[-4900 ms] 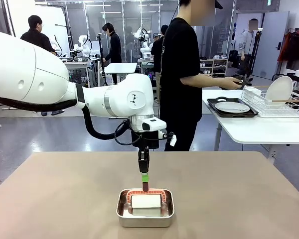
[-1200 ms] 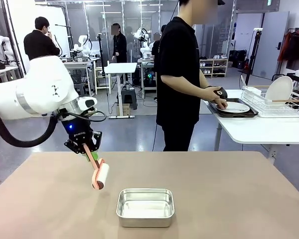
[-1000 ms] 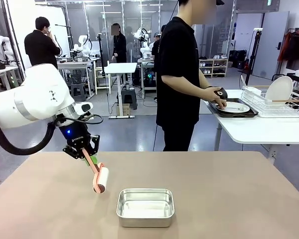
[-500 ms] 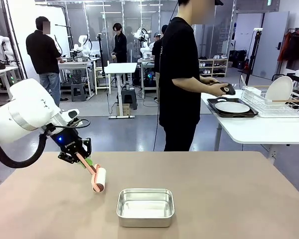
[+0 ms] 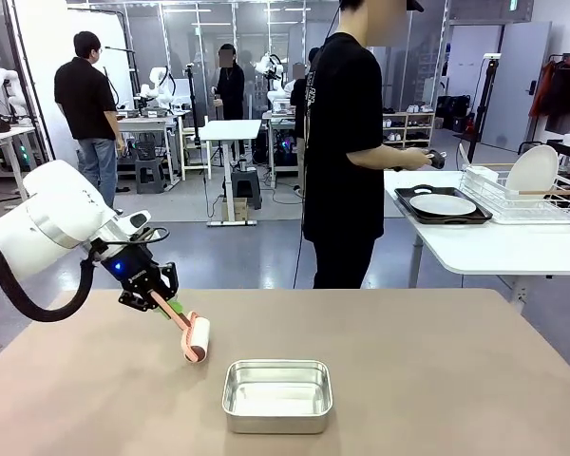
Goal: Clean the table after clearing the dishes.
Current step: When the right (or left) Handle tray is removed, use the right hand (or left hand) to clean the right (or left) side of the table with the Lint Roller.
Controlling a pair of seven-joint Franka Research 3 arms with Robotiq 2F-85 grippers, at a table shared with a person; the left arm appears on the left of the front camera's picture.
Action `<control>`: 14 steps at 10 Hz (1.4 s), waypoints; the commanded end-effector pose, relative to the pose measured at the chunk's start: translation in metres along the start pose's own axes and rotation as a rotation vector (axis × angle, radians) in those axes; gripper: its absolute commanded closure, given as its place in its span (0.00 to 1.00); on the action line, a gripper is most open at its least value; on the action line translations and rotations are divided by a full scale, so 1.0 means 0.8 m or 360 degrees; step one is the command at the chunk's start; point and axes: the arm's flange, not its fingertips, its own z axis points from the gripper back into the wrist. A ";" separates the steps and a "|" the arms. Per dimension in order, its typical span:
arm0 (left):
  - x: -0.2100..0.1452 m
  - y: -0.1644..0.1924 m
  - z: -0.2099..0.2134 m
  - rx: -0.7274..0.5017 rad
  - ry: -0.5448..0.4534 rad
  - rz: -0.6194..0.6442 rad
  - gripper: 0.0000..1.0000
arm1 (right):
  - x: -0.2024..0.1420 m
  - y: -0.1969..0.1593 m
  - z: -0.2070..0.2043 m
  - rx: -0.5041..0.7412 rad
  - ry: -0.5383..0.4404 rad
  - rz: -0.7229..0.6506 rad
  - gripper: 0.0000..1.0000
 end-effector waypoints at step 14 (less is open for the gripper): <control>-0.022 0.074 -0.020 -0.0019 -0.0039 -0.0074 0.79 | -0.001 0.002 0.000 -0.0004 -0.0013 0.0005 0.00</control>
